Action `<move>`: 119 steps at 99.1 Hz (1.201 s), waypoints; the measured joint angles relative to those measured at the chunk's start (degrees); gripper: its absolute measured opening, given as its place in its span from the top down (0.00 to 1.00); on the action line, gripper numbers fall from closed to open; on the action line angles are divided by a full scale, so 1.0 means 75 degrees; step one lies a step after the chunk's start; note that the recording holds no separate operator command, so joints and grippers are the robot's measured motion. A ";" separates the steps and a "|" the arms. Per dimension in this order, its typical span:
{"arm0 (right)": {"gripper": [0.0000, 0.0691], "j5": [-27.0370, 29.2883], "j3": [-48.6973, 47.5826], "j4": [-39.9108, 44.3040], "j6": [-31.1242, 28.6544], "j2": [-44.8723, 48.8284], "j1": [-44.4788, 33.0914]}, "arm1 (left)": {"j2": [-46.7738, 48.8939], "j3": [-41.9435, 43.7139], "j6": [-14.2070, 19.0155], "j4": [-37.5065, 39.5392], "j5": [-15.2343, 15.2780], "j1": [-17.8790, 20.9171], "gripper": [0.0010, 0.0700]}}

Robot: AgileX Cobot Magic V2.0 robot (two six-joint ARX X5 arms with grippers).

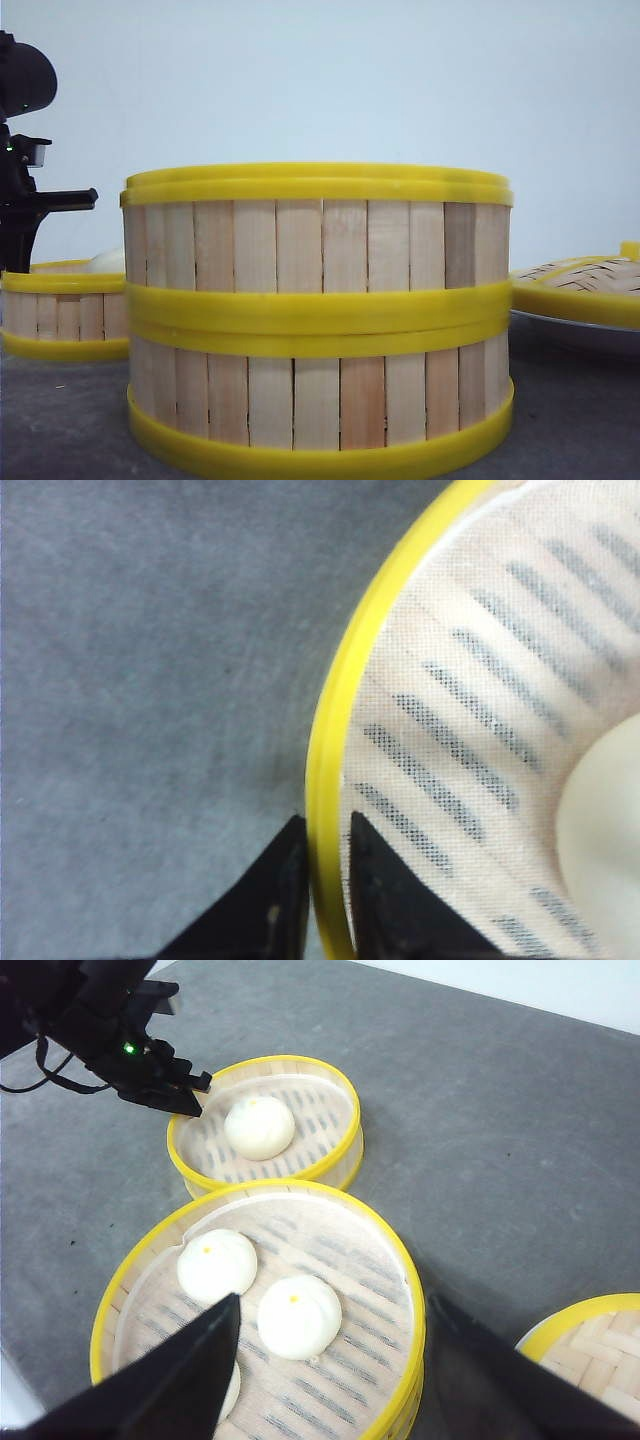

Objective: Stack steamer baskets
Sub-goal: 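Lift the basket with the left gripper and lower it onto the stack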

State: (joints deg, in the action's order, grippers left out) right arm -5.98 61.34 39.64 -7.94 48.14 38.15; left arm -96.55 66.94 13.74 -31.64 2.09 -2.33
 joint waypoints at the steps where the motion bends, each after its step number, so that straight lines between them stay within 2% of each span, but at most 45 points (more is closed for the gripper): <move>1: 0.49 0.0000 0.0000 0.0003 0.0000 0.0000 0.0000 | 0.0009 -0.0003 0.0000 0.0017 -0.0041 0.0017 0.96; 18: 0.51 0.0000 0.0000 0.0003 0.0000 0.0000 0.0000 | 0.0560 -0.0079 0.0070 0.0087 -0.0720 0.0300 0.97; 31: 0.51 0.0000 0.0000 0.0003 0.0003 0.0000 0.0000 | 0.1241 -0.0079 0.0032 0.0067 -0.0994 0.0516 0.97; 39: 0.51 0.0000 0.0000 0.0003 0.0003 0.0000 0.0000 | 0.1597 -0.0079 0.0050 0.0067 -0.1387 0.0679 0.97; 51: 0.51 0.0000 0.0000 0.0003 0.0003 -0.0006 0.0000 | 0.2218 -0.0079 0.0099 0.0023 -0.2095 0.0752 0.97; 68: 0.51 0.0000 0.0000 0.0003 0.0003 -0.0099 0.0000 | 0.3246 -0.0070 0.0192 -0.0221 -0.3442 0.0731 0.97; 77: 0.51 0.0006 0.0000 0.0003 0.0003 -0.0178 0.0000 | 0.3631 -0.0064 0.0236 -0.0452 -0.3832 0.0551 0.97; 101: 0.51 0.0023 0.0003 0.0006 0.0000 -0.0487 0.0000 | 0.4118 -0.0061 0.0268 -0.1172 -0.4488 -0.0341 0.97; 119: 0.51 0.0020 0.0152 0.0064 -0.0003 -0.0656 0.0000 | 0.4130 -0.0064 0.0236 -0.1472 -0.4482 -0.1215 0.97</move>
State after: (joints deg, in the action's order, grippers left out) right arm -5.82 62.48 40.12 -7.97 43.22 38.15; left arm -65.58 66.46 15.51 -42.68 -31.53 -11.44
